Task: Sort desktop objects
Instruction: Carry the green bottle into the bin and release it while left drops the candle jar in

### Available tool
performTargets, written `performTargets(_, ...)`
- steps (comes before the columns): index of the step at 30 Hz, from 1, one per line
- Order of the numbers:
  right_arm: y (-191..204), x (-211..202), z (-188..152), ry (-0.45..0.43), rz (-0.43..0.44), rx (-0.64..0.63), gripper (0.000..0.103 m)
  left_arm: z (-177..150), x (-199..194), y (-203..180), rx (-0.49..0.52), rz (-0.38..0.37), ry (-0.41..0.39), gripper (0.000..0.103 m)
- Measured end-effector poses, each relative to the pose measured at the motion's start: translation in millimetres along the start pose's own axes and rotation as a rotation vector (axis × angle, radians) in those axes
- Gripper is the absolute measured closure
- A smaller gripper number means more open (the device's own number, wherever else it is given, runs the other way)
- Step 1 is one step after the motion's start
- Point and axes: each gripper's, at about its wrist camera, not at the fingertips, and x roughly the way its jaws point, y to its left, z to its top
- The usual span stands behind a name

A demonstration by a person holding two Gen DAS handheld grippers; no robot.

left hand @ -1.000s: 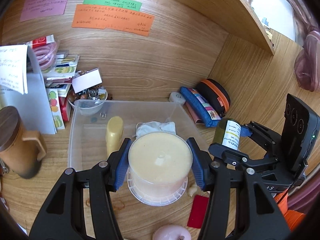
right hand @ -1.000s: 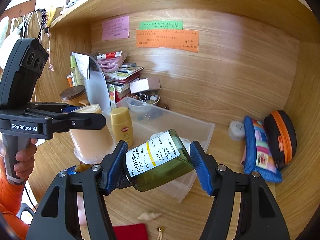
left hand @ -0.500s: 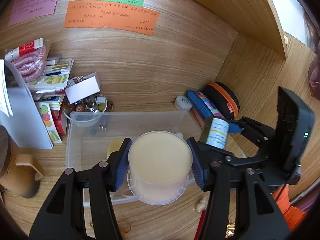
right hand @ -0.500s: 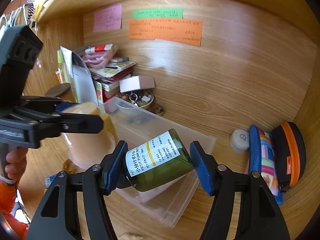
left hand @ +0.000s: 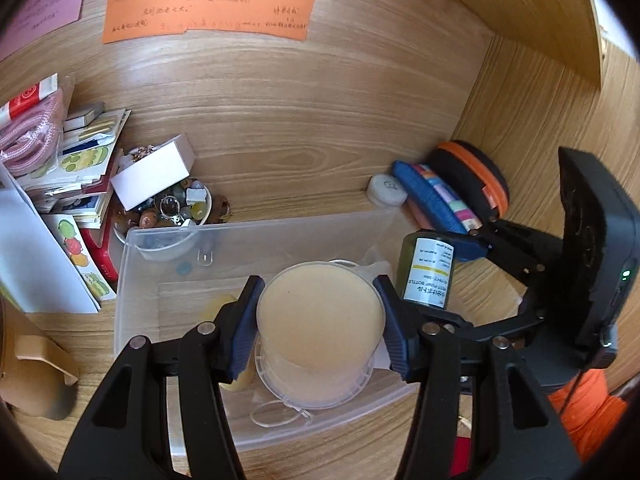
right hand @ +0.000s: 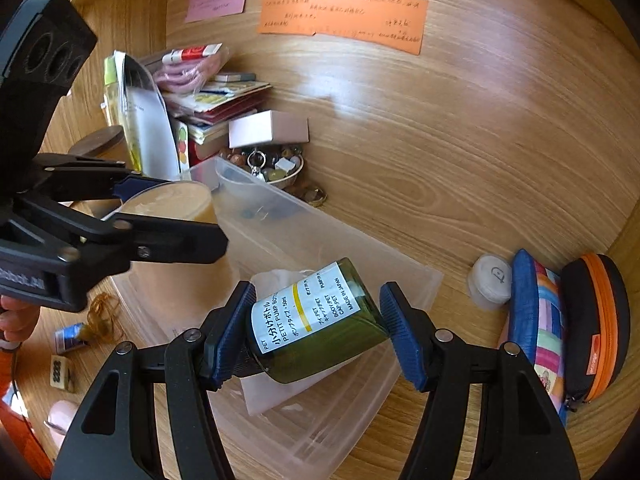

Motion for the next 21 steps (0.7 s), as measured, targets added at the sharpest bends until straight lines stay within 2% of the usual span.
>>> performTargets(7, 6, 9, -5, 0.016, -0.011, -0.063, 0.042, -1, -4, -11, 0.041, -0.01, -0.017, 0.052)
performTargets(15, 14, 20, -9, 0.053, -0.002, -0.1, 0.042, -1, 7, -10, 0.037, 0.004, 0.012, 0.052)
performTargets(21, 16, 16, -8, 0.046, -0.038, -0.119, 0.038, -2, 2, -14, 0.049, 0.009, 0.0, 0.051)
